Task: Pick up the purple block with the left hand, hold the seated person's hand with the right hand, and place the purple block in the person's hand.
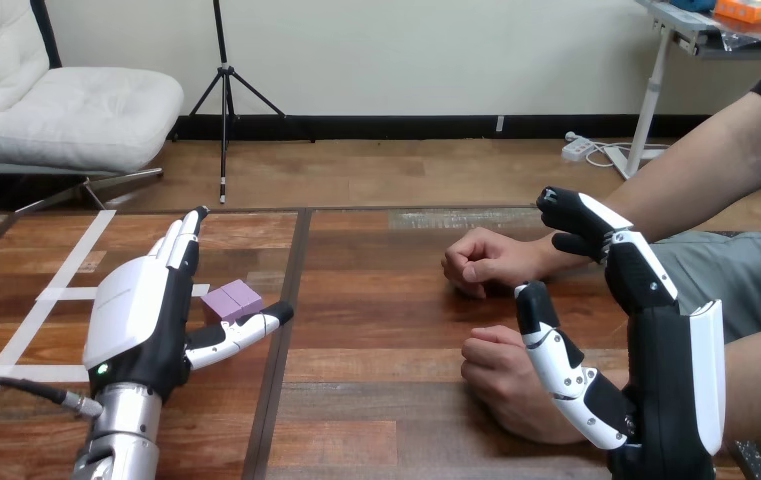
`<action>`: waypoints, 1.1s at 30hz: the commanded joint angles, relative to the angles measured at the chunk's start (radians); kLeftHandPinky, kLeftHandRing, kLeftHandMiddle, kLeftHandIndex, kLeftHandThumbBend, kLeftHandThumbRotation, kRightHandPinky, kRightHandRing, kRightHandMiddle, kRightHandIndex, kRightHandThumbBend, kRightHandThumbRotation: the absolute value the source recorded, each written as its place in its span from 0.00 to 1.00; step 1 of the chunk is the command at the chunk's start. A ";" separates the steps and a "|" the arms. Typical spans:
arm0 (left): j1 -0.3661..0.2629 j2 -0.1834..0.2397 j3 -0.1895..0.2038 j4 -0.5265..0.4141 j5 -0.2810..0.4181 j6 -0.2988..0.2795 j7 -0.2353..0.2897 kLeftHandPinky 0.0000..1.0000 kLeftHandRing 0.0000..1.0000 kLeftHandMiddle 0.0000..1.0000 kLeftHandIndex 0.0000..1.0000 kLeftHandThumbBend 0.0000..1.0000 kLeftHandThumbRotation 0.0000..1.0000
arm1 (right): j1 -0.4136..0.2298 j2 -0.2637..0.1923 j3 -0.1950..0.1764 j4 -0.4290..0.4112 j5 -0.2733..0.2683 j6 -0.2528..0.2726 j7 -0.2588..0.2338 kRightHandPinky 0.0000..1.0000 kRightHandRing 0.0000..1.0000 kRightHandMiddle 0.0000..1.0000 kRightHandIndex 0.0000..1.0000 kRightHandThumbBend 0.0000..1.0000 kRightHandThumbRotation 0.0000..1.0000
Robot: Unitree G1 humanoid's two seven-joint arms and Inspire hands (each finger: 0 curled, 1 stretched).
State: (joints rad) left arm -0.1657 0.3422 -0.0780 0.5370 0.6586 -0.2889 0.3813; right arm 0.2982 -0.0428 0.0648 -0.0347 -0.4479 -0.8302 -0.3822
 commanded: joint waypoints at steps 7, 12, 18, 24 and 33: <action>-0.087 0.021 -0.025 0.027 -0.017 0.008 -0.010 0.87 0.94 0.96 0.97 0.93 0.64 | -0.056 0.000 -0.007 -0.003 0.008 -0.021 0.005 0.73 0.78 0.78 0.77 0.38 0.47; -0.093 0.022 -0.034 0.040 -0.015 0.013 -0.007 0.87 0.94 0.96 0.96 0.95 0.65 | -0.053 -0.002 -0.010 -0.010 0.002 -0.012 0.007 0.74 0.78 0.78 0.77 0.38 0.48; -0.100 0.020 -0.043 0.058 -0.022 0.009 0.000 0.87 0.93 0.96 0.96 0.95 0.64 | -0.046 -0.004 -0.012 -0.018 0.000 -0.002 0.011 0.74 0.78 0.78 0.77 0.39 0.48; -0.110 0.020 -0.055 0.082 -0.016 0.004 0.021 0.86 0.93 0.96 0.96 0.96 0.64 | -0.049 -0.009 -0.014 -0.012 0.005 -0.011 0.012 0.75 0.78 0.78 0.77 0.39 0.49; -0.122 0.020 -0.072 0.107 -0.007 0.013 0.052 0.88 0.93 0.96 0.96 0.95 0.64 | -0.049 -0.012 -0.021 -0.015 0.006 -0.011 0.017 0.75 0.78 0.78 0.77 0.39 0.48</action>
State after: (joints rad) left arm -0.1995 0.3455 -0.1396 0.6347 0.6425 -0.2785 0.4002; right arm 0.2983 -0.0481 0.0587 -0.0346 -0.4468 -0.8299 -0.3707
